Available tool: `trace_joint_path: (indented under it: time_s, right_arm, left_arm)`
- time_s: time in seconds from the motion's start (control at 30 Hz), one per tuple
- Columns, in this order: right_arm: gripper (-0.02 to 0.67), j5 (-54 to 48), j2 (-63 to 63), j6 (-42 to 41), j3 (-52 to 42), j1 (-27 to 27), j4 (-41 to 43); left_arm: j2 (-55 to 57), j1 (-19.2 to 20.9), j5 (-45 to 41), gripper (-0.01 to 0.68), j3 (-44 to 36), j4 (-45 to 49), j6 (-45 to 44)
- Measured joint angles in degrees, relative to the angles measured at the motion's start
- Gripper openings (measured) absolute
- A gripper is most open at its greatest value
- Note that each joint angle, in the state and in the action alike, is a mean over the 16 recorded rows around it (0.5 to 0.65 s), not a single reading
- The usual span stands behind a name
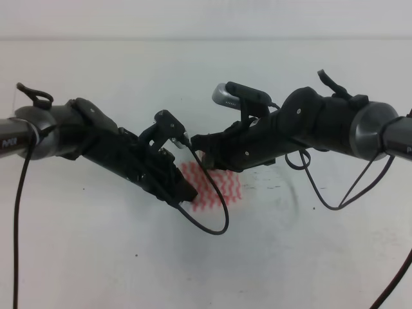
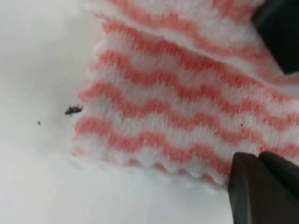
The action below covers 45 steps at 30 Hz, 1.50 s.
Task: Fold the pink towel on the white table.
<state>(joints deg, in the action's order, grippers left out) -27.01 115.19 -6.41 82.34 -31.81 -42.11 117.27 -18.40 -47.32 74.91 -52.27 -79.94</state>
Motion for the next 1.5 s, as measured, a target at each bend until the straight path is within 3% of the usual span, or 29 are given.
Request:
trace_joint_path:
  time_s: [1.23,1.5]
  right_arm:
    - [-0.014,-0.1,-0.1,0.0,0.0,0.0,0.2]
    - [0.025,-0.8,-0.1,-0.1,0.0,0.0,0.1]
  left_arm:
    - [-0.1,1.6,0.1,-0.005,0.0,1.9,-0.1]
    - [-0.1,1.7,0.1,-0.004,0.0,1.6,-0.4]
